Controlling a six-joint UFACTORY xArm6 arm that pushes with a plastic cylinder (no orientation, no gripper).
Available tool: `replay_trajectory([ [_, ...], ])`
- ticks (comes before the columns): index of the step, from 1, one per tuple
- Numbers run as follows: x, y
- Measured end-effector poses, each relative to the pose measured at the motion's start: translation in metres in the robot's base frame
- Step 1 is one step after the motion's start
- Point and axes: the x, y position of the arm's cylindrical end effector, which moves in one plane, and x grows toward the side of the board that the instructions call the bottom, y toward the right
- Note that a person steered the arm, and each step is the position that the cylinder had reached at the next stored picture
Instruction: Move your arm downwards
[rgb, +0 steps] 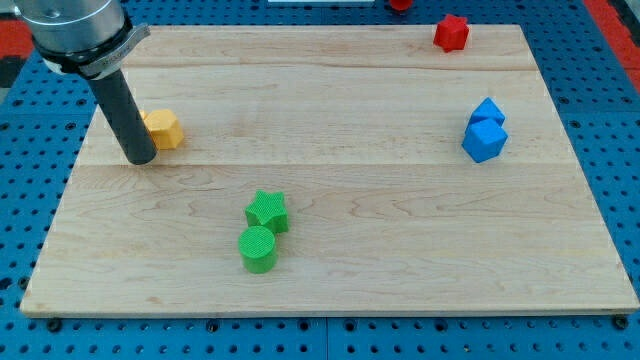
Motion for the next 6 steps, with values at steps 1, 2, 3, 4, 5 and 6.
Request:
replay_trajectory([
  [1, 0.003, 0.0],
  [2, 0.011, 0.003],
  [3, 0.03, 0.007],
  [4, 0.053, 0.01],
  [5, 0.073, 0.015],
  [6, 0.098, 0.027],
])
